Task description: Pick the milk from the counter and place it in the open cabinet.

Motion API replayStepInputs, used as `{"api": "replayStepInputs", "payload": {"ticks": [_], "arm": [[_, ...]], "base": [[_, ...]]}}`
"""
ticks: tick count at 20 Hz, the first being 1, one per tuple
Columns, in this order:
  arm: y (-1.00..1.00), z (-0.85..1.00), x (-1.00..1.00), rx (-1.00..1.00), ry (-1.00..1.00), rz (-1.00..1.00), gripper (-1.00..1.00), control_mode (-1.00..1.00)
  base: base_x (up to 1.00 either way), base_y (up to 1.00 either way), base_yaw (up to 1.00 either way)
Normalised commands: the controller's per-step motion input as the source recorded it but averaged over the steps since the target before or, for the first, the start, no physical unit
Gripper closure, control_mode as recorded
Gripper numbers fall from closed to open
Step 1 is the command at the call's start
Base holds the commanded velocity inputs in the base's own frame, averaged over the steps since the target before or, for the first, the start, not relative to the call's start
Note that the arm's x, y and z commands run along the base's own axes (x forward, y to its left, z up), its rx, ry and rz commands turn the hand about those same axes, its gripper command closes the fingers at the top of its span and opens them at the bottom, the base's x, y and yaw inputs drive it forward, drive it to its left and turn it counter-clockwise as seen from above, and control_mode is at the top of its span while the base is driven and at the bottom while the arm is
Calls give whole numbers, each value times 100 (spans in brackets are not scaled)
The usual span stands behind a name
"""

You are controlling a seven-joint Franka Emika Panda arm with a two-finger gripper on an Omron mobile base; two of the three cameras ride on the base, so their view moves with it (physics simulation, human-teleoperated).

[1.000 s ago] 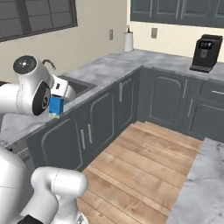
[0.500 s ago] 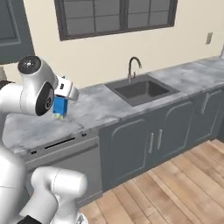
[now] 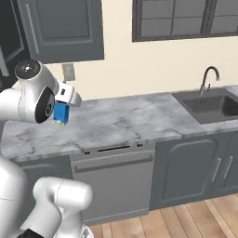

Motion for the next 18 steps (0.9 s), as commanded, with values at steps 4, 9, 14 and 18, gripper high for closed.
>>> {"api": "replayStepInputs", "payload": {"ticks": [4,9,14,18], "arm": [[0,0,0,0,0,0,100,100],[0,0,0,0,0,0,100,100],[0,0,0,0,0,0,100,100],[0,0,0,0,0,0,100,100]], "base": [[-100,-28,38],[-100,-1,22],[-100,0,11],[-100,-4,2]]}}
